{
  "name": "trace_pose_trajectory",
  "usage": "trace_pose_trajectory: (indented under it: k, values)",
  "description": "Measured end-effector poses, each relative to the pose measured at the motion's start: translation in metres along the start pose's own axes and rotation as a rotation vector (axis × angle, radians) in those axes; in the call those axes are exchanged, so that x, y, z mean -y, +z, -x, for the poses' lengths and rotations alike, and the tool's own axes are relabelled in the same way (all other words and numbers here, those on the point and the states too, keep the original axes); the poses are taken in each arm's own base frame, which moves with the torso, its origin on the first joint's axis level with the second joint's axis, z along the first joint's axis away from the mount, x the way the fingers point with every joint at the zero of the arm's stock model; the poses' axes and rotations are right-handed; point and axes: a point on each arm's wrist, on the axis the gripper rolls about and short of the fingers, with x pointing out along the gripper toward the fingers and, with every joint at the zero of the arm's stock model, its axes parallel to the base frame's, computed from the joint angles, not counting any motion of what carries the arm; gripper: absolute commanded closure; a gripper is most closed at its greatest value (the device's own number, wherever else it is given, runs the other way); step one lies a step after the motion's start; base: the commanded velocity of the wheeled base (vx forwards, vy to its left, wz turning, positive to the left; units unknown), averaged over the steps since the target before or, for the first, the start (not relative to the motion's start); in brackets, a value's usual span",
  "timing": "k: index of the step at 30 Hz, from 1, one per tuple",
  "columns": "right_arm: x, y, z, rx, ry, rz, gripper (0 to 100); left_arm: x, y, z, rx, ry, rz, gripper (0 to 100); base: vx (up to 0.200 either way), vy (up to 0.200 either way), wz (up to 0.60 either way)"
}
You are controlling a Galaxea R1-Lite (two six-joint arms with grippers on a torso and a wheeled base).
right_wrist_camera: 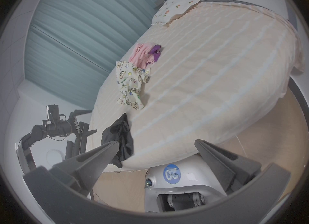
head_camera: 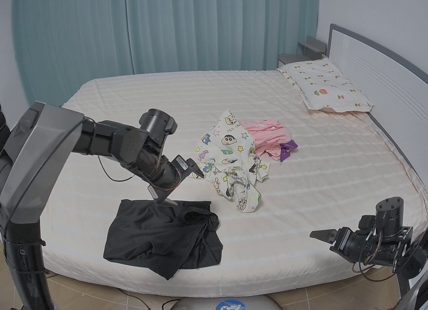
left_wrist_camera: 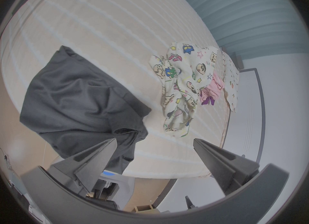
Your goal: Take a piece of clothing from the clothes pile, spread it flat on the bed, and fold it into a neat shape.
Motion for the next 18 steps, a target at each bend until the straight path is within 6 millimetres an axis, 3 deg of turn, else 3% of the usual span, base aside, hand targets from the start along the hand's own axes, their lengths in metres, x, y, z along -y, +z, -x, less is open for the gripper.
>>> trace_pose_trajectory:
  k: [6,11,18]
  values:
    - [-0.017,0.005,-0.032,-0.032,0.042,0.027,0,-0.043,0.009,0.016,-0.015,0.010,0.051,0,0.000,0.000,0.00]
    - [-0.039,0.002,-0.073,-0.069,0.089,0.067,0,-0.080,0.014,0.023,-0.012,0.006,0.100,0,0.000,0.000,0.00]
    - [-0.062,-0.013,-0.116,-0.117,0.143,0.124,0,-0.115,0.028,0.038,-0.056,-0.051,0.185,0,0.000,0.200,0.00]
